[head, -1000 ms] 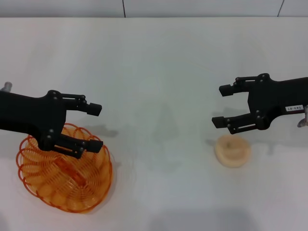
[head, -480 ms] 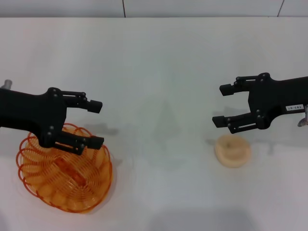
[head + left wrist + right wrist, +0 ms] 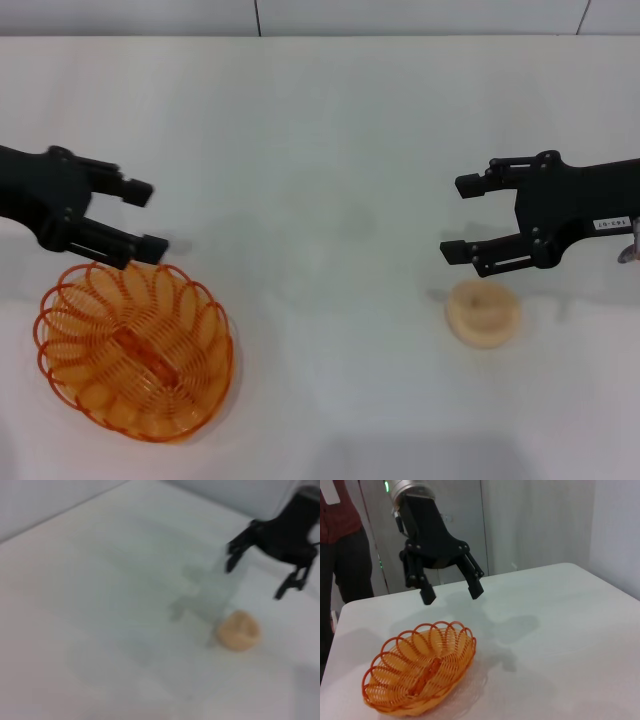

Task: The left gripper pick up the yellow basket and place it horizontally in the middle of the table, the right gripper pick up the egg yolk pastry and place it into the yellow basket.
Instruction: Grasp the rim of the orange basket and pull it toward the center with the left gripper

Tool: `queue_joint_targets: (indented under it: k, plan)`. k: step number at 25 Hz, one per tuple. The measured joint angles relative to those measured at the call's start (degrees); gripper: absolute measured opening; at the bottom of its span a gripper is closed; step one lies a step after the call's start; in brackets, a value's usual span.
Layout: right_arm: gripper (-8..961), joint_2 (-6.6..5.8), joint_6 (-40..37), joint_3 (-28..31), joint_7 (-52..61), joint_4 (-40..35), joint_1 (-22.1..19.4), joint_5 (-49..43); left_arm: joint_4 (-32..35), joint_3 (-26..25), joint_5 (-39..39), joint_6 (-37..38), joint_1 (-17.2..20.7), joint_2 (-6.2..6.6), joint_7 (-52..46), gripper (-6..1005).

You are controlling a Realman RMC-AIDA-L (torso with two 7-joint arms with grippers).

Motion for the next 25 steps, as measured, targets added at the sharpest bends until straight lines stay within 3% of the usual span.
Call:
queue_joint_targets:
  k: [4, 7, 15, 20, 25]
  plan:
    - [817, 0.02, 0.00, 0.00, -0.04, 0.08, 0.13, 0.03, 1.13, -0.36, 5.49, 0.12, -2.05, 1.22, -5.78, 826]
    - [817, 0.02, 0.00, 0.01, 0.04, -0.03, 0.16, 0.06, 2.44, -0.41, 10.90, 0.61, -3.19, 1.37, -8.72, 822]
    - [817, 0.11, 0.55, 0.09, 0.16, 0.13, 0.59, 0.17, 3.00, 0.05, 25.86, 2.22, -5.86, 0.64, -12.75, 810]
    - [817, 0.11, 0.79, 0.03, 0.17, 0.15, 0.58, 0.78, 2.46, 0.57, 30.88, 2.27, -6.14, 0.56, -14.12, 803]
    - [817, 0.10, 0.80, -0.12, 0.16, 0.18, 0.63, 1.07, 1.33, 0.73, 33.51, 1.02, -6.14, -0.47, -14.43, 796]
